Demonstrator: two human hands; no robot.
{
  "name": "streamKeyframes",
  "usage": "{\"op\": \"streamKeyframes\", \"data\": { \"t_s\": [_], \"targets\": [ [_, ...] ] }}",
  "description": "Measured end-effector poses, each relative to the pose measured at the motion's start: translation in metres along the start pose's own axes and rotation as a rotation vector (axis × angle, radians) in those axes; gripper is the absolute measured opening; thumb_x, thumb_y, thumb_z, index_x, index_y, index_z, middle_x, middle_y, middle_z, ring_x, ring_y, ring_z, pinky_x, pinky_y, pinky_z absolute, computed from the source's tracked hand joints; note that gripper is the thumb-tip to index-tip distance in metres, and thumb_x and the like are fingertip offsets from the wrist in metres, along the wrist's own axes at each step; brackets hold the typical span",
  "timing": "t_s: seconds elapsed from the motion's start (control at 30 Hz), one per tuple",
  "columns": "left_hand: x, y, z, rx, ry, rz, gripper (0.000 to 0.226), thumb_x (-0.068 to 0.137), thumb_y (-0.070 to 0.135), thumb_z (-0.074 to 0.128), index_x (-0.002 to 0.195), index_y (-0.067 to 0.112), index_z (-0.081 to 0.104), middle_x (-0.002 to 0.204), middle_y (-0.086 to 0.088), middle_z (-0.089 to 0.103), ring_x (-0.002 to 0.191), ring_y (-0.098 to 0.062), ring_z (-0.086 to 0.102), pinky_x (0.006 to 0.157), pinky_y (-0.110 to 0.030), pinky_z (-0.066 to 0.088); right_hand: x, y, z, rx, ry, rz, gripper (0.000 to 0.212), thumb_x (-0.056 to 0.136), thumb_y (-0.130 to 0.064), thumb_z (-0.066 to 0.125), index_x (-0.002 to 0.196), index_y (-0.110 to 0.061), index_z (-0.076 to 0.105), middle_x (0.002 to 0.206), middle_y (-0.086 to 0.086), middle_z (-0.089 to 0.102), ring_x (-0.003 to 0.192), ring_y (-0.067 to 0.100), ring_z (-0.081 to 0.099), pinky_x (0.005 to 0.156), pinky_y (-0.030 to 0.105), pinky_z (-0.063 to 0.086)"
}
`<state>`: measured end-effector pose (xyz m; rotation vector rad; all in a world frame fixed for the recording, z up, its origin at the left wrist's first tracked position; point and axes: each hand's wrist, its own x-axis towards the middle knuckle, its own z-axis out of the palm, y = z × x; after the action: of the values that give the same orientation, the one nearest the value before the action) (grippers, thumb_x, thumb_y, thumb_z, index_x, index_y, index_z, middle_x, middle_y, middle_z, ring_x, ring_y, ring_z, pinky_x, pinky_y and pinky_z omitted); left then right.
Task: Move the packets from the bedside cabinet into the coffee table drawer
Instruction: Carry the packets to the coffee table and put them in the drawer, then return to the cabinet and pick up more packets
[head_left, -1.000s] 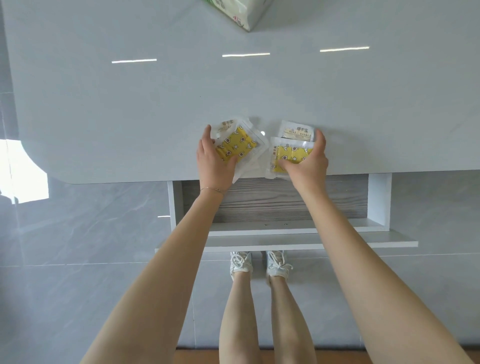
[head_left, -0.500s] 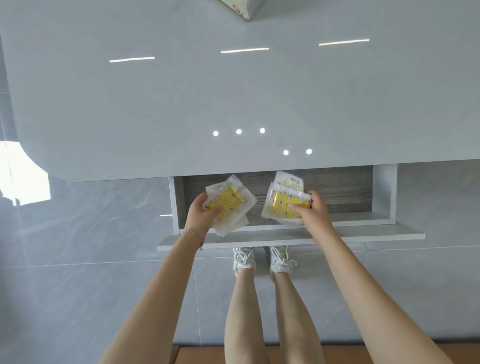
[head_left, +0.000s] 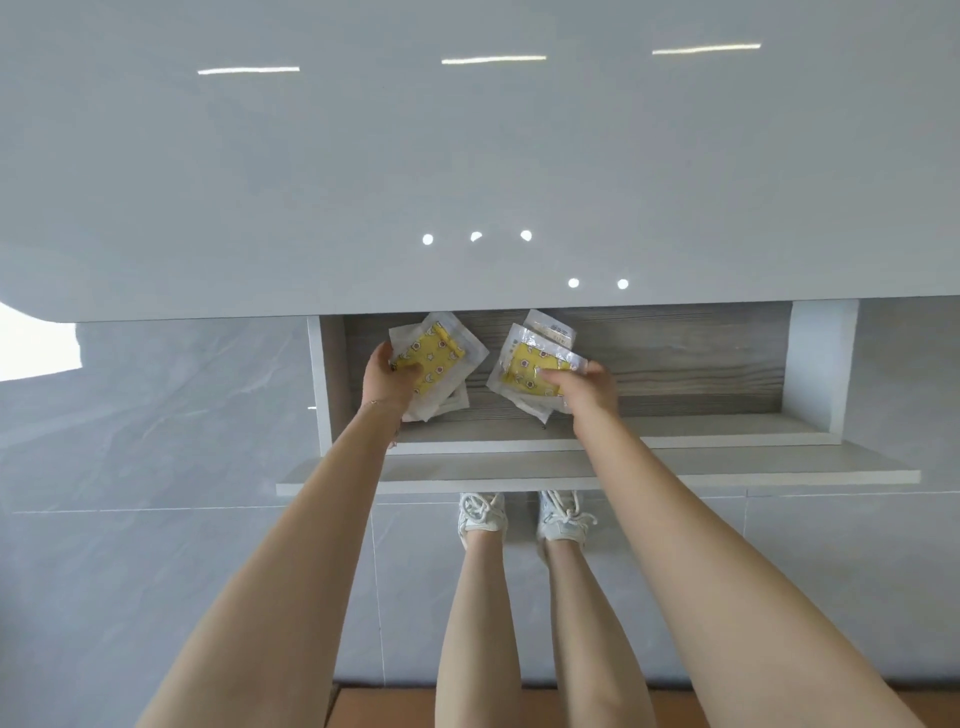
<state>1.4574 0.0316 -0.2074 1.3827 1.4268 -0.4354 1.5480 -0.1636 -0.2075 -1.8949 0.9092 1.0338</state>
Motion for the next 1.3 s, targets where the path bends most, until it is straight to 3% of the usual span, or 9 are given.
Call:
{"op": "streamKeyframes", "data": {
  "t_s": [0.07,0.13,0.23,0.4,0.5,0.7,0.77,1.03,1.3],
  "targets": [
    [0.001,-0.001,0.002,0.103,0.078,0.077,0.019,0.086,0.002,0.048,0.094,0.018,0.053,0.084,0.003,0.056,0.086,-0.022,0.055,0.066,-0.029,0.045,0.004,0.0,0.003,-0.097,0.056,-0.084,0.034,0.076,-0.016,0.078,0.104,-0.006,0.062,0.101,0.007,0.067,0.085,0.022,0.06,0.066,0.026,0.044],
    [-0.002,-0.002,0.004,0.19,0.144,0.114,0.017,0.085,0.005,0.048,0.097,0.015,0.052,0.09,-0.001,0.057,0.085,-0.025,0.057,0.063,-0.029,0.046,0.005,0.001,0.002,-0.252,0.09,-0.164,0.036,0.076,-0.019,0.078,0.105,-0.008,0.061,0.109,0.009,0.064,0.091,0.024,0.063,0.067,0.028,0.044],
    [-0.012,-0.002,0.002,0.366,0.177,0.108,0.043,0.088,0.016,0.055,0.129,0.014,0.041,0.122,-0.011,0.05,0.103,-0.032,0.055,0.083,-0.044,0.05,0.001,0.0,-0.007,-0.407,0.077,-0.219,0.048,0.078,-0.019,0.074,0.121,-0.013,0.054,0.125,0.008,0.05,0.108,0.027,0.057,0.074,0.032,0.048],
    [-0.054,0.01,-0.009,0.635,0.143,0.3,0.06,0.092,0.024,0.051,0.146,0.022,0.026,0.145,-0.008,0.035,0.131,-0.031,0.039,0.113,-0.05,0.021,-0.04,-0.015,-0.031,-0.586,0.05,-0.432,0.055,0.085,-0.03,0.067,0.134,-0.017,0.047,0.135,0.009,0.046,0.125,0.029,0.045,0.098,0.042,0.045],
    [-0.102,0.026,-0.019,0.777,0.148,0.419,0.05,0.095,0.037,0.043,0.143,0.027,0.032,0.144,-0.002,0.041,0.133,-0.026,0.037,0.115,-0.052,0.0,-0.082,-0.035,-0.05,-0.744,-0.017,-0.603,0.055,0.085,-0.04,0.061,0.135,-0.022,0.046,0.133,0.004,0.05,0.127,0.026,0.042,0.101,0.045,0.042],
    [-0.211,0.05,-0.056,0.935,0.151,0.584,0.06,0.091,0.057,0.03,0.146,0.032,0.028,0.154,-0.001,0.028,0.144,-0.029,0.015,0.115,-0.054,0.0,-0.188,-0.08,-0.093,-1.145,-0.046,-0.713,0.071,0.091,-0.052,0.047,0.152,-0.032,0.015,0.16,0.001,0.016,0.148,0.027,0.008,0.117,0.05,0.019],
    [-0.24,0.057,-0.069,0.942,0.196,0.603,0.067,0.087,0.062,0.021,0.146,0.032,0.026,0.154,-0.002,0.027,0.145,-0.029,0.014,0.114,-0.056,-0.002,-0.223,-0.09,-0.105,-1.232,-0.022,-0.753,0.073,0.091,-0.053,0.046,0.152,-0.032,0.013,0.161,0.001,0.013,0.149,0.027,0.006,0.116,0.051,0.019],
    [-0.345,0.061,-0.118,0.774,0.308,0.517,0.063,0.093,0.056,0.034,0.149,0.034,0.013,0.158,0.0,0.013,0.147,-0.028,0.002,0.115,-0.055,-0.007,-0.347,-0.125,-0.122,-1.411,-0.047,-0.899,0.071,0.094,-0.051,0.042,0.153,-0.031,0.01,0.162,0.002,0.008,0.149,0.027,0.002,0.119,0.05,0.01],
    [-0.402,0.003,-0.206,0.598,0.436,0.329,0.065,0.093,0.057,0.03,0.149,0.036,0.007,0.16,0.0,0.007,0.147,-0.029,0.0,0.115,-0.055,-0.006,-0.461,-0.11,-0.04,-1.624,-0.177,-1.163,0.071,0.093,-0.049,0.044,0.153,-0.029,0.011,0.162,0.003,0.007,0.149,0.027,0.0,0.118,0.05,0.008]
  ]
}}
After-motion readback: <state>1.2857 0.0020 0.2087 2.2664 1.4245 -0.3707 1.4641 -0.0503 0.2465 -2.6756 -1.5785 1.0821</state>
